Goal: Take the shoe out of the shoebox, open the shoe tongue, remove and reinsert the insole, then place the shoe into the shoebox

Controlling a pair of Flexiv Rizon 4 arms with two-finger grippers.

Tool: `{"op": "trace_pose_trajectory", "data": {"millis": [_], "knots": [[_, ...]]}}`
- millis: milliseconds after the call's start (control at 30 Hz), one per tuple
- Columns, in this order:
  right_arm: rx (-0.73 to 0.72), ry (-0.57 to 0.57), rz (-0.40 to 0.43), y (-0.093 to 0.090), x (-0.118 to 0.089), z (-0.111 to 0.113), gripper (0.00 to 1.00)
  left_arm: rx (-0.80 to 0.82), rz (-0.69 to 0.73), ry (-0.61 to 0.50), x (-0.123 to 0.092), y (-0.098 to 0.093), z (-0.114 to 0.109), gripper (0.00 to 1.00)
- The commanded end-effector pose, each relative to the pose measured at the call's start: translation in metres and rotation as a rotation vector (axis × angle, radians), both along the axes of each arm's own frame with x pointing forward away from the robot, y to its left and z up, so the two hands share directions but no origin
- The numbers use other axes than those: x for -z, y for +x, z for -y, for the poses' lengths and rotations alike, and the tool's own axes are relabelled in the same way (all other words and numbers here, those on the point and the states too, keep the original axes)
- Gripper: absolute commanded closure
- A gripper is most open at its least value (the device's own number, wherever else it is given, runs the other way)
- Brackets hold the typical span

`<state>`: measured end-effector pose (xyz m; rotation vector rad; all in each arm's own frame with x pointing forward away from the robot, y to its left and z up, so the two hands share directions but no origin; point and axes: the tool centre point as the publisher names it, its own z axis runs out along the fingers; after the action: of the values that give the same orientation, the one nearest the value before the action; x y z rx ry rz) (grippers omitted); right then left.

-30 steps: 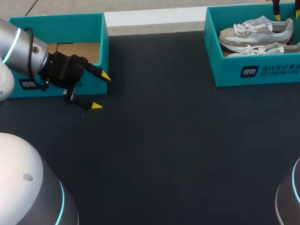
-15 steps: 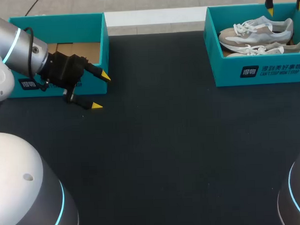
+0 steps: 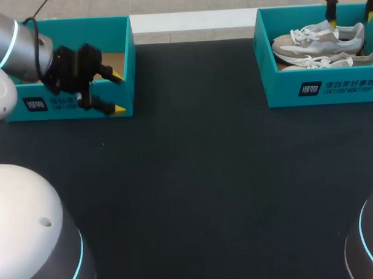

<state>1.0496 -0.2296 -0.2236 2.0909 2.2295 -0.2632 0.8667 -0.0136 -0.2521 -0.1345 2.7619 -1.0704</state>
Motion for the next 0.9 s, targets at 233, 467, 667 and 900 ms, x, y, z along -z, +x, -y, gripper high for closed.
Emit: {"op": "trace_pose_trajectory", "data": {"millis": [233, 467, 667, 900], "knots": [[-0.054, 0.039, 0.026, -0.051, -0.018, -0.029, 0.0, -0.831, -0.365, 0.163, -0.009, 0.011, -0.012, 0.0], [-0.078, 0.015, 0.009, -0.055, -0.017, -0.032, 0.0, -0.831, -0.365, 0.163, -0.009, 0.011, -0.012, 0.0], [-0.078, 0.015, 0.009, -0.055, -0.017, -0.032, 0.0, -0.843, -0.458, 0.187, -0.015, 0.013, -0.011, 0.0], [-0.105, 0.056, 0.016, -0.076, -0.011, -0.058, 0.0, -0.989, -0.678, 0.193, -0.03, 0.027, -0.036, 0.0]]}}
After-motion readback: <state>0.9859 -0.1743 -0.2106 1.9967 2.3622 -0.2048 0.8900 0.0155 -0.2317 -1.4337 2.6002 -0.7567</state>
